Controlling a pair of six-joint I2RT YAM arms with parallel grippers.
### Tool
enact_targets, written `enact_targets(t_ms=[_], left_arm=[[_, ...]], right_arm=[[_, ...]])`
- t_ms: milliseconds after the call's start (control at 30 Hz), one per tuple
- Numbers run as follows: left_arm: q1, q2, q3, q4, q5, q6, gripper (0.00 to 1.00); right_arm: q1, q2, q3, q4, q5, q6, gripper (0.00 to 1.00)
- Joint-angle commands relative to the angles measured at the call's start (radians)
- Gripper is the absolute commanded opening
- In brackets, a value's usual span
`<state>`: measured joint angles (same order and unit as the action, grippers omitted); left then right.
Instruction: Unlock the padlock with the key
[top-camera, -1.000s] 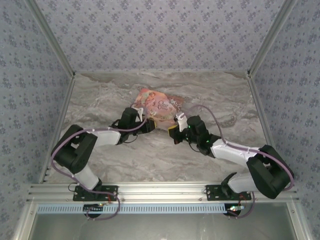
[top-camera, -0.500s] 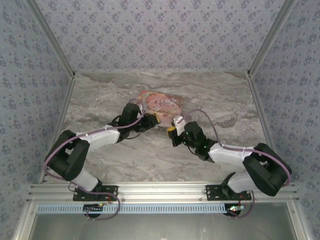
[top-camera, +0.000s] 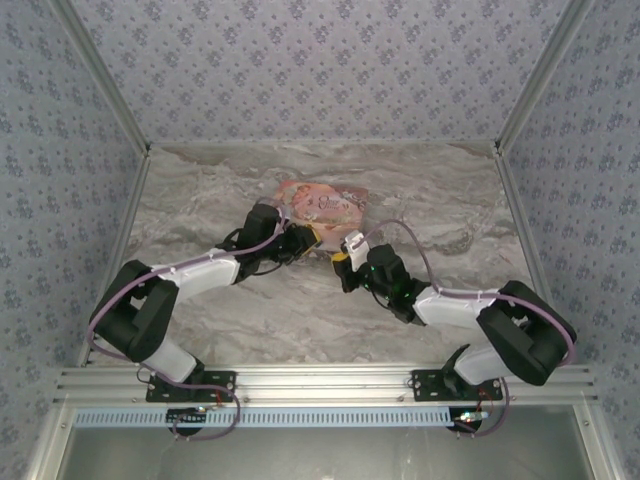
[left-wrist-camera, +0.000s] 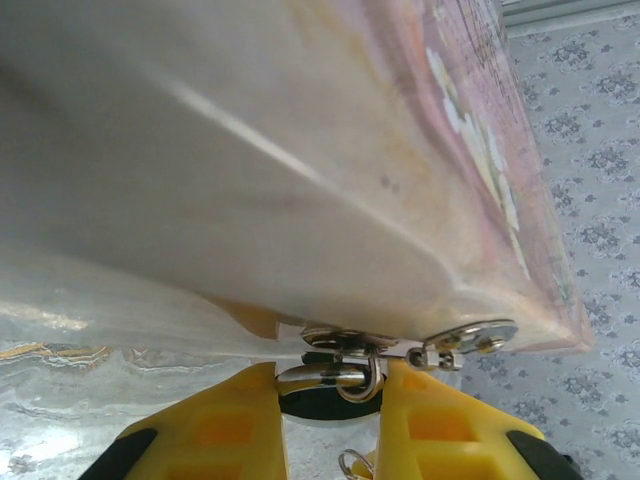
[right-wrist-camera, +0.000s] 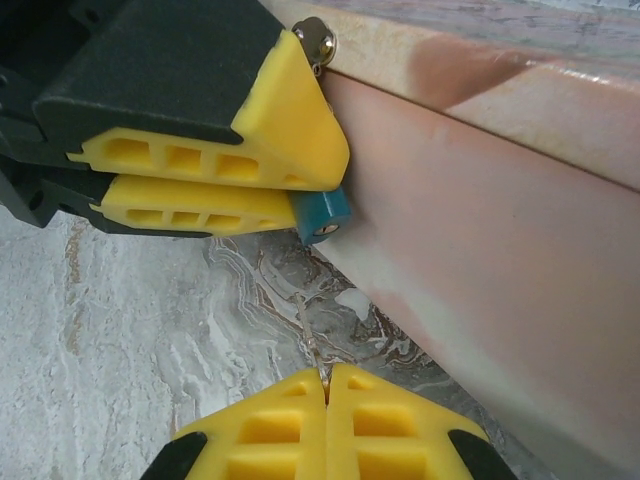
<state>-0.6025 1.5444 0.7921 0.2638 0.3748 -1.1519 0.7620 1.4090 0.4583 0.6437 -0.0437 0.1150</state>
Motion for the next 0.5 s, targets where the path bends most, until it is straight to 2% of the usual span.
enact_targets(t_ms=[0,467], left_arm=[[-0.006,-0.044,0.039,0.038,0.047,-0.040,0.19],[-0.005,-0.039,0.035,0.044,0.047,-0.042,0.18]], right_arm=[[-0.001,0.019,0.001,0.062,-0.023,0.008,0.00],[-0.048,0.077,0.020,0.118,-0.084,0.061,0.00]])
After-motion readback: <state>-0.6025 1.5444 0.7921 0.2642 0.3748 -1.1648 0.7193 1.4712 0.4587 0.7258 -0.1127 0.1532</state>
